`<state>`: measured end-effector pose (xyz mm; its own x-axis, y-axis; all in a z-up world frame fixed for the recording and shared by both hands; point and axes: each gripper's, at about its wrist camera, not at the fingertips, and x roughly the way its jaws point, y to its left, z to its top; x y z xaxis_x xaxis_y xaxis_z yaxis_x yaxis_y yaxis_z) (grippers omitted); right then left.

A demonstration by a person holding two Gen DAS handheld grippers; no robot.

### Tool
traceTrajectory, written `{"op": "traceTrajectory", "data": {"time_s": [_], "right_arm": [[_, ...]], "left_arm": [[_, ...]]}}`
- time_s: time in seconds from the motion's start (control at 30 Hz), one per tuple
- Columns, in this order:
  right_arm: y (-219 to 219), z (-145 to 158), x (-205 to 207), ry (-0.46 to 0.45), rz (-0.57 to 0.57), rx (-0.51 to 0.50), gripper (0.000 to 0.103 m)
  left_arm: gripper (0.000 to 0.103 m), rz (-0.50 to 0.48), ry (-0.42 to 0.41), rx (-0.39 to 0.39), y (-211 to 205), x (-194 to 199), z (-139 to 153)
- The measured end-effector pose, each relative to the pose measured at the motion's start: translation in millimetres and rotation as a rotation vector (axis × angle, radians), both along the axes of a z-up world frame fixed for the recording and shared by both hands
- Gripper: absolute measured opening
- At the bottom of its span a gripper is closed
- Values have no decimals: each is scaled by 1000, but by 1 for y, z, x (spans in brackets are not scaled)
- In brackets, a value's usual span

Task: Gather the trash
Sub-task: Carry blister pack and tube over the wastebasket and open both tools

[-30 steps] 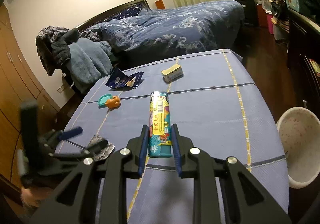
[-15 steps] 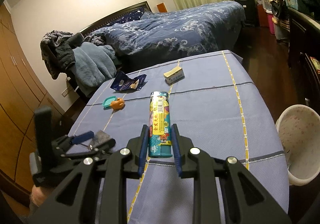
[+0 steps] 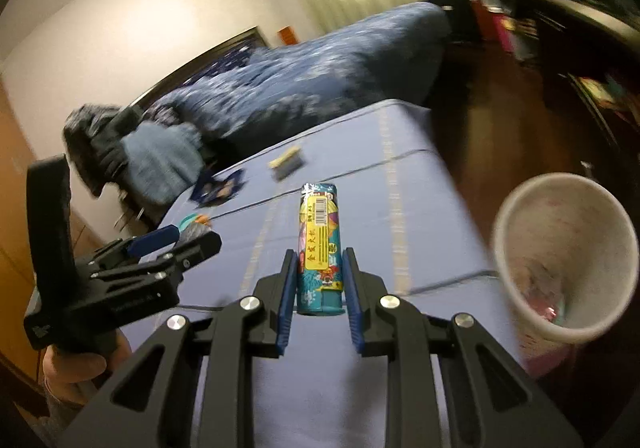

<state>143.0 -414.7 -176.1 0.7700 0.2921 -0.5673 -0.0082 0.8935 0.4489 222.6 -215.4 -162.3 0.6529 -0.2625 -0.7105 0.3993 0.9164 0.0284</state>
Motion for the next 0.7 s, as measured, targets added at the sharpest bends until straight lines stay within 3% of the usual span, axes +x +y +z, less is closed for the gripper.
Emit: {"op": "traceTrajectory", "data": {"time_s": [0.43,0.7], "right_arm": [[-123,-29,-43,37,-308,-6,24],[-166,-50,-38,80,-441,-54,24]], "left_arm": [[79,-238,60,-9,-146,13,-10],[79,-339,89,-7,-222,19,-19]]}}
